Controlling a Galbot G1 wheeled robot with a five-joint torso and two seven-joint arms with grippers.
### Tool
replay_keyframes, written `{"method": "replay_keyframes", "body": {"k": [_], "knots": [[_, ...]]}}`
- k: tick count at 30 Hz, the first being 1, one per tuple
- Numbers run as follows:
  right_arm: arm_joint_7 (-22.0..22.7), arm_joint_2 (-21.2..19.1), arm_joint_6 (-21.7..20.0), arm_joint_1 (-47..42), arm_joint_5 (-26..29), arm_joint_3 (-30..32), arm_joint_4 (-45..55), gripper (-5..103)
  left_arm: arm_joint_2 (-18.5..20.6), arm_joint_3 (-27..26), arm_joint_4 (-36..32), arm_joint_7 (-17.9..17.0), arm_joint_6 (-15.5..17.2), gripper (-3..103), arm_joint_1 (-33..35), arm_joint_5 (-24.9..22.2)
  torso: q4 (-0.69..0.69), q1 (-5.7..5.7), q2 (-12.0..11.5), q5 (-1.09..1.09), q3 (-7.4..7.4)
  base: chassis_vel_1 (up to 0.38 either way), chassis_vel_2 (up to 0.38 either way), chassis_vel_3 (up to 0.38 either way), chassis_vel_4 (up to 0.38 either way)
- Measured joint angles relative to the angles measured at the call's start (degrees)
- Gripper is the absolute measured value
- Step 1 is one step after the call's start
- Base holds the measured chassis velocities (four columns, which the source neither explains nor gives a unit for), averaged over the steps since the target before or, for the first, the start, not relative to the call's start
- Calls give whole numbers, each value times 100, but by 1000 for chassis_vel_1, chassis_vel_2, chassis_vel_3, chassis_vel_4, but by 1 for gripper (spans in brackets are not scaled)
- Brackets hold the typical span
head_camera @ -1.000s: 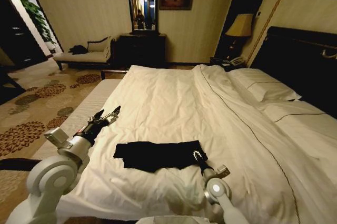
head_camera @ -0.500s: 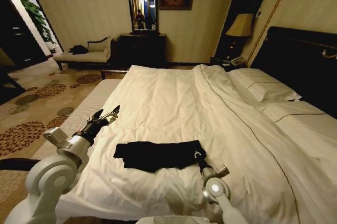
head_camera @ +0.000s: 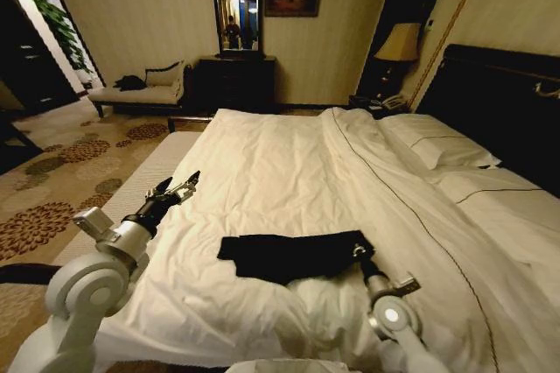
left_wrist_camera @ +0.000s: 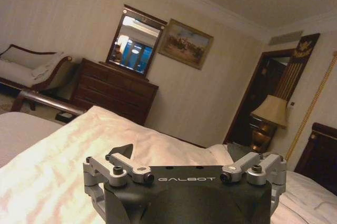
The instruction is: Fold the clothes on the bed.
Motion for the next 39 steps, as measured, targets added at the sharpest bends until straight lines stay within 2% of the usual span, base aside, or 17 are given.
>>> {"method": "replay_keyframes", "body": {"k": [1,5,6,10,11,15,23,33,34,37,38,39], "knots": [[0,0,0,0,0,0,0,4,0,0,0,0,0,100,0,0,0,0,0,0,0,0,0,0,0],[-672,172,295,570,-861,-1051,-154,4,-2,-170,85,-1,-1,100,71,5,3,0,0,-1,0,0,0,0,0],[-672,172,295,570,-861,-1051,-154,4,-2,-170,85,-1,-1,100,71,5,3,0,0,-1,0,0,0,0,0],[-1030,219,357,1154,-1472,-2108,-601,4,-33,-268,102,-2,0,100,215,39,3,0,0,-1,0,0,0,0,0],[-1030,219,357,1154,-1472,-2108,-601,4,-33,-268,102,-2,0,100,215,39,3,0,0,-1,0,0,0,0,0],[-1157,378,381,1724,-1913,-2865,-1186,4,-23,-367,146,-7,5,100,261,45,2,0,0,-1,0,0,0,0,0],[-1188,670,420,2227,-2016,-3510,-1839,4,32,-412,234,-11,8,100,229,34,2,1,0,0,0,0,0,0,0],[-1069,542,415,2244,-2224,-4121,-2078,4,82,-400,303,-14,9,100,139,12,1,0,0,0,0,0,0,0,0],[-1016,518,414,2259,-2265,-4172,-2098,2,83,-400,307,-15,11,100,137,11,1,0,0,1,0,0,0,0,0],[-988,418,444,2266,-2285,-4236,-2029,11,77,-400,317,-16,18,100,135,10,2,0,0,1,0,0,0,0,0],[-988,418,444,2266,-2285,-4236,-2029,11,77,-400,317,-16,18,100,135,10,2,0,0,1,0,0,0,0,0],[-999,365,489,2260,-2284,-4245,-1959,16,75,-401,321,-17,19,100,134,10,2,0,0,0,0,0,0,0,0]]}}
